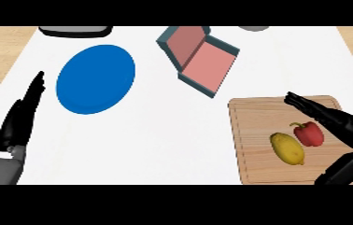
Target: Pick the lemon from the cutting board and place it in the cardboard box
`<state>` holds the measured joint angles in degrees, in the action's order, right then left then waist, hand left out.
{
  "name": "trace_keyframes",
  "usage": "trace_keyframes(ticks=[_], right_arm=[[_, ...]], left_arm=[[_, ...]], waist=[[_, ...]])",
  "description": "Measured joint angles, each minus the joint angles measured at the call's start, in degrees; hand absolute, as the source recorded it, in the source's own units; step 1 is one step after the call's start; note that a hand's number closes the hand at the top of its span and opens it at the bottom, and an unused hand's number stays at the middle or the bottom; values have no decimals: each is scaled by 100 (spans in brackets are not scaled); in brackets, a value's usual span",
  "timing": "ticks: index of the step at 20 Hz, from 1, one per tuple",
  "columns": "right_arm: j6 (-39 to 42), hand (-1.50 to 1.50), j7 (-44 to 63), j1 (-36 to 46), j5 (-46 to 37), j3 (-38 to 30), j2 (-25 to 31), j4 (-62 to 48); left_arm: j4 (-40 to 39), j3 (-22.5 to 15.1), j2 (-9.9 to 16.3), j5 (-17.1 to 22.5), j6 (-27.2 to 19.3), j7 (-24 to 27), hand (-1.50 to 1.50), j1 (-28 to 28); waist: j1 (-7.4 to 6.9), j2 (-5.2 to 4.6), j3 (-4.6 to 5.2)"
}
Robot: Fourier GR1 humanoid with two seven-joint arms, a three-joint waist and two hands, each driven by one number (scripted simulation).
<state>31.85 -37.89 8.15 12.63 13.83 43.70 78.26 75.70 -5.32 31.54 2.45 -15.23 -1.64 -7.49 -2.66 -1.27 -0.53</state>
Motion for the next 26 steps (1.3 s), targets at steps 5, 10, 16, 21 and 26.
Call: trace_keyframes(ticks=[5,10,16,21,26], right_arm=[[-562,-150,-790,452,-970,177,284,-514],[-1077,-150,-1318,903,-2142,675,785,-809],[-1408,-150,-1539,1588,-3383,1490,966,-1181],[-1522,-150,-1599,2084,-4160,2063,759,-1553],[-1622,-150,-1631,2449,-4736,2298,380,-2101]], left_arm=[[-78,-44,-63,-113,-82,-104,0,-76],[-124,-54,-63,-168,-62,-112,0,-69],[-136,-39,-89,-238,-64,-144,0,-102],[-165,83,-59,-236,1,-205,0,-97],[-127,165,-160,-328,-3,-130,0,83]], waist=[[-27,16,4],[-73,31,20],[-52,53,37],[35,78,46],[119,99,49]])
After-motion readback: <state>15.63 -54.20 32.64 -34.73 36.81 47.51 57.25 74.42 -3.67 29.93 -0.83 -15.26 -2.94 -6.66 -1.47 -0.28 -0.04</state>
